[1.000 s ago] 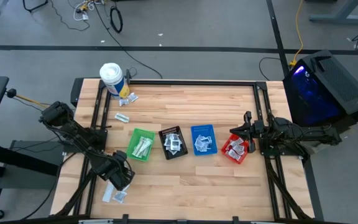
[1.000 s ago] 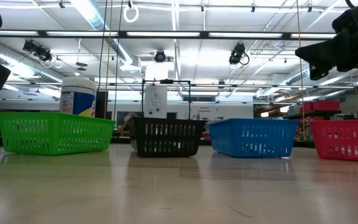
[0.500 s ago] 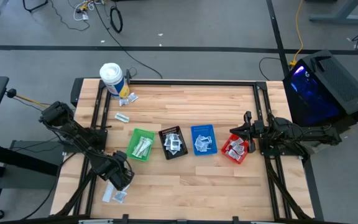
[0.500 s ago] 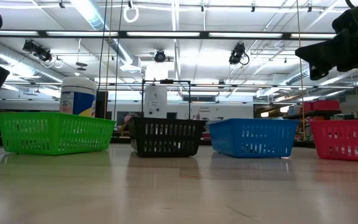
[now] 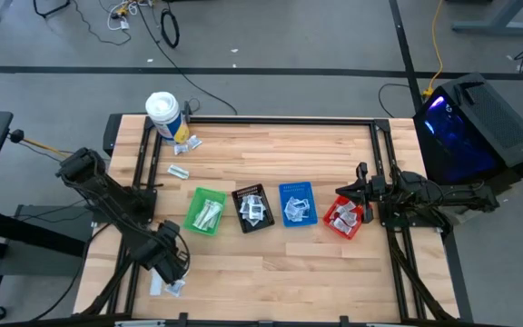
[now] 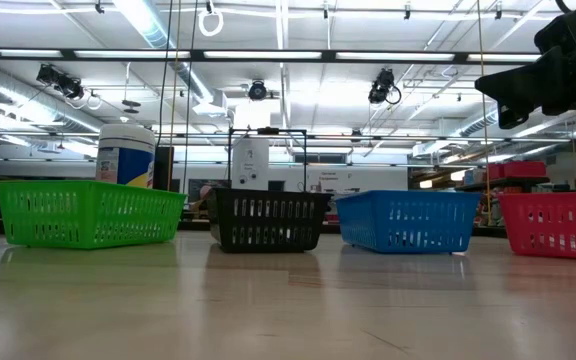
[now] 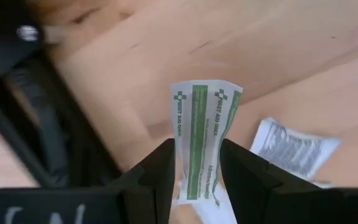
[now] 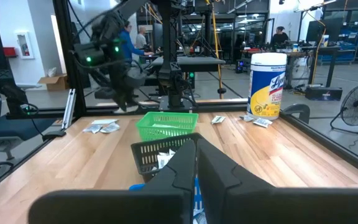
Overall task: Pick & Place First Aid Supplies
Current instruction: Put the bandage into the green basket
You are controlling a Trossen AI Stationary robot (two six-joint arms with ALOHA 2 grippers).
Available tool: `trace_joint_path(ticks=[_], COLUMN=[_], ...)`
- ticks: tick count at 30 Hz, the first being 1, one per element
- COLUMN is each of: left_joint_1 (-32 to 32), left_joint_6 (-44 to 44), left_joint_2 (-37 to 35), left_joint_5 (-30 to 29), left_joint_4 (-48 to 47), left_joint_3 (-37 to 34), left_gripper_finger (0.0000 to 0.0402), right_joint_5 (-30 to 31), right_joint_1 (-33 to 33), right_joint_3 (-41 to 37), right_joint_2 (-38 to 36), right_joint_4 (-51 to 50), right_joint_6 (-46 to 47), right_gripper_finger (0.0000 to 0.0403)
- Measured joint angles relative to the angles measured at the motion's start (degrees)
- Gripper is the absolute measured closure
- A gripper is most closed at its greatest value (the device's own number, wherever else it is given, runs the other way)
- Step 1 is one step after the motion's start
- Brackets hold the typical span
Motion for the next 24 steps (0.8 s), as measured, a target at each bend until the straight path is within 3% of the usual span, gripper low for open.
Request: trace_joint_path(ticks=[7,12,19,24], left_joint_1=[0.0,1.4,7.4,13.4], left_joint_6=[0.4,3.0,10.5,17.2], left_joint_2=[0.0,0.0,-0.1,-0.1], left_joint_5=[-1.7,-6.0,-16.2,-18.9], left_joint_4=[-11.2,-16.1,-17.8,-17.8], left_joint_3=[8.6,13.9,17.5,17.5], left_gripper_finger=[0.0268,0.0268,0.0268,0.0268], right_joint_5=[0.0,0.0,0.0,0.0], right_joint_1=[0.0,0.0,0.0,0.0], right_joint_3=[0.0,0.0,0.0,0.0], right_joint_2=[0.0,0.0,0.0,0.0], right_joint_4=[0.0,0.0,0.0,0.0], right_joint_6=[0.0,0.0,0.0,0.0], right_gripper_finger=[0.0380,0.0380,0.0380,0.0380])
